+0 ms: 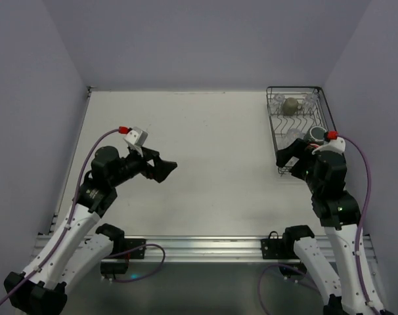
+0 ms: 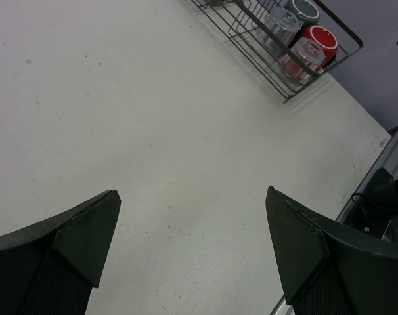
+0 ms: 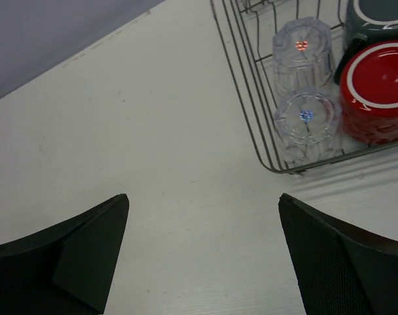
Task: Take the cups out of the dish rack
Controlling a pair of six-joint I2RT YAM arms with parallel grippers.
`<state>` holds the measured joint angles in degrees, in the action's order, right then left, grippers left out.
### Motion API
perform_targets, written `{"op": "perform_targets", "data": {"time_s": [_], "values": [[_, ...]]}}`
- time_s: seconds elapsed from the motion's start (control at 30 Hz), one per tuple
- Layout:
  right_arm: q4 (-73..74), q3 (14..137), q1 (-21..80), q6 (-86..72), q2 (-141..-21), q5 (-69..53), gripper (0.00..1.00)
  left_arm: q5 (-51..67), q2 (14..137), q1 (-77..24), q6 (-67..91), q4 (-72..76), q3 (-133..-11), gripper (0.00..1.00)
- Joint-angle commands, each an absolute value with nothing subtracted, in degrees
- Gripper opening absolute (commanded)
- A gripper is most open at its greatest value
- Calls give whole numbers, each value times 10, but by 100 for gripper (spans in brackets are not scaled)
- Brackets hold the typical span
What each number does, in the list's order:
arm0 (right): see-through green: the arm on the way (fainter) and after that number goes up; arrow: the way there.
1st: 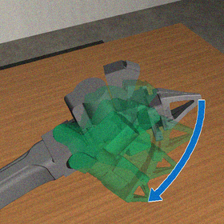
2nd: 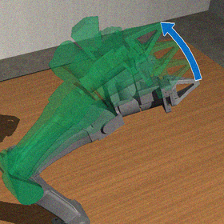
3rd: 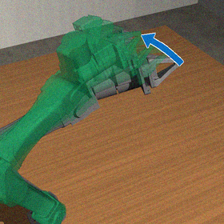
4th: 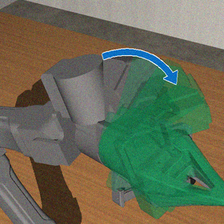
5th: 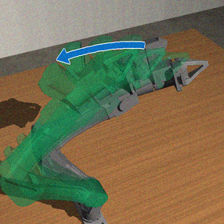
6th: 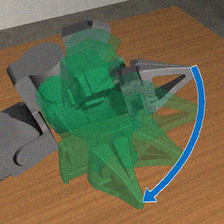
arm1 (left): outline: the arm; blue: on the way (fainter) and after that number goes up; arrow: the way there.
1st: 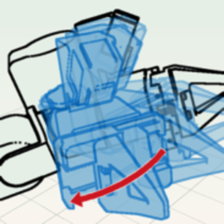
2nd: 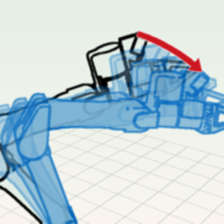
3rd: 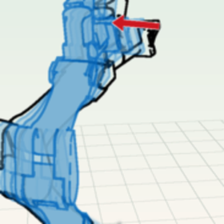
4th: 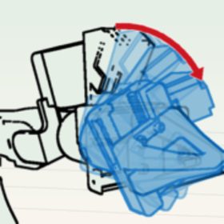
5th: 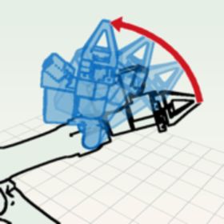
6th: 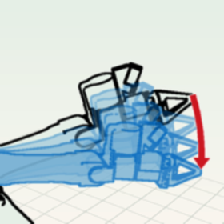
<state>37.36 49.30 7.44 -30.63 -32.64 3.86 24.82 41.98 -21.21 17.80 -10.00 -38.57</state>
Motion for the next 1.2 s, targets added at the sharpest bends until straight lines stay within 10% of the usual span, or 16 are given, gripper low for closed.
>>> {"op": "perform_targets", "data": {"time_s": [0.0, 1.17], "values": [[415, 531, 73, -284, -372, 150, 99, 247, 401, -231, 165, -134, -407, 100], [334, 594, 10, -274, -729, 173, 94, 103, 371, -394, 149, -182, -410, 100]]}}
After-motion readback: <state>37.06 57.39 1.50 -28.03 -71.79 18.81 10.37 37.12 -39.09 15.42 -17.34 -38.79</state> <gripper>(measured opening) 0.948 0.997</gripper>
